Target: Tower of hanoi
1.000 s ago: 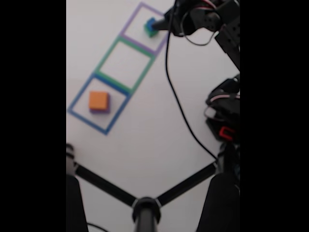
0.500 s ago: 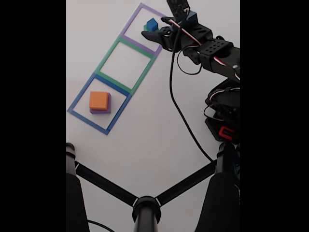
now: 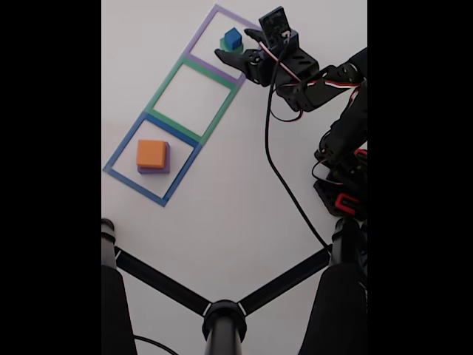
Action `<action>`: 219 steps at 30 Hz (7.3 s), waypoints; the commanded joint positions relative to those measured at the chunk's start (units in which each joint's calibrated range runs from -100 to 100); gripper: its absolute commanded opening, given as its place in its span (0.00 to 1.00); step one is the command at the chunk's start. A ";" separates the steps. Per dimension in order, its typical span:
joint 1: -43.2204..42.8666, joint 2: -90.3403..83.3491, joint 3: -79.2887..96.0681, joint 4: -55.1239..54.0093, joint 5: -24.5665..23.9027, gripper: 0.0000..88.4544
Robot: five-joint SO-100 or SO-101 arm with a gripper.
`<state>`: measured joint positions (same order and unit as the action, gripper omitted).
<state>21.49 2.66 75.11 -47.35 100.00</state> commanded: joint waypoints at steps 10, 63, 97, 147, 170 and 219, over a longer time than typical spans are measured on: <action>-0.33 5.59 -5.00 -6.35 0.00 0.29; -7.19 -44.09 -17.91 72.89 0.00 0.03; -21.76 -45.53 -56.98 122.75 0.00 0.03; -22.75 12.08 -0.55 -15.58 0.00 0.03; -21.91 19.06 -4.73 -17.76 0.00 0.11; -5.82 -47.45 -68.79 133.59 0.00 0.01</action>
<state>14.78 -44.87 14.88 81.22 100.00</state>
